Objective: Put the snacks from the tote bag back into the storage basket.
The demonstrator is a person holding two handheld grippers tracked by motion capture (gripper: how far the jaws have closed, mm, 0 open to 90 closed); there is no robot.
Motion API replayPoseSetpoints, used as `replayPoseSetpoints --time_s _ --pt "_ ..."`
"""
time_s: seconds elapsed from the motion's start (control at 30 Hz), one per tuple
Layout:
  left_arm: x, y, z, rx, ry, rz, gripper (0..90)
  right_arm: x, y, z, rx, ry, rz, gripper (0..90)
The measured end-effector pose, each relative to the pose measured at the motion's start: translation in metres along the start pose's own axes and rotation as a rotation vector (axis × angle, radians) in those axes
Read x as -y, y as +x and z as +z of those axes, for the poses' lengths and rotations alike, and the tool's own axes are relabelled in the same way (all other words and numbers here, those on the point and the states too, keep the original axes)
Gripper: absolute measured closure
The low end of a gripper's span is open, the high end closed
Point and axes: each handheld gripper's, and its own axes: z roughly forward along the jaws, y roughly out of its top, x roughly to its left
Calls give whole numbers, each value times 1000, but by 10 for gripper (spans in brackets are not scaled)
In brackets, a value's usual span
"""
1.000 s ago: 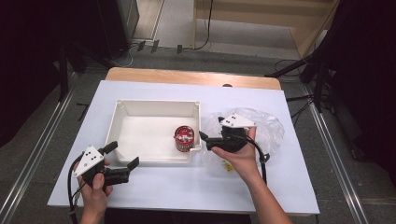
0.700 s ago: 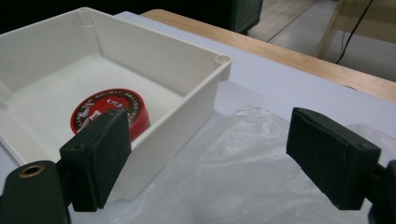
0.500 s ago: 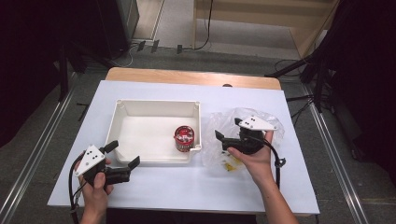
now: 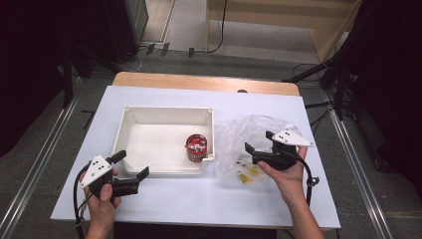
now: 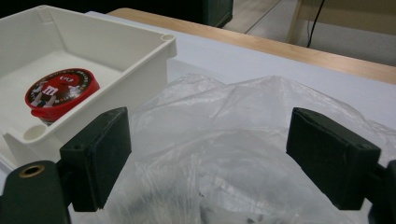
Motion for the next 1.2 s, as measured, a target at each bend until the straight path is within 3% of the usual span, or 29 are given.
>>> replayPoseSetpoints --time_s 1.2 --pt "3 5 0 -6 -6 -20 27 62 -66 -68 118 -15 113 145"
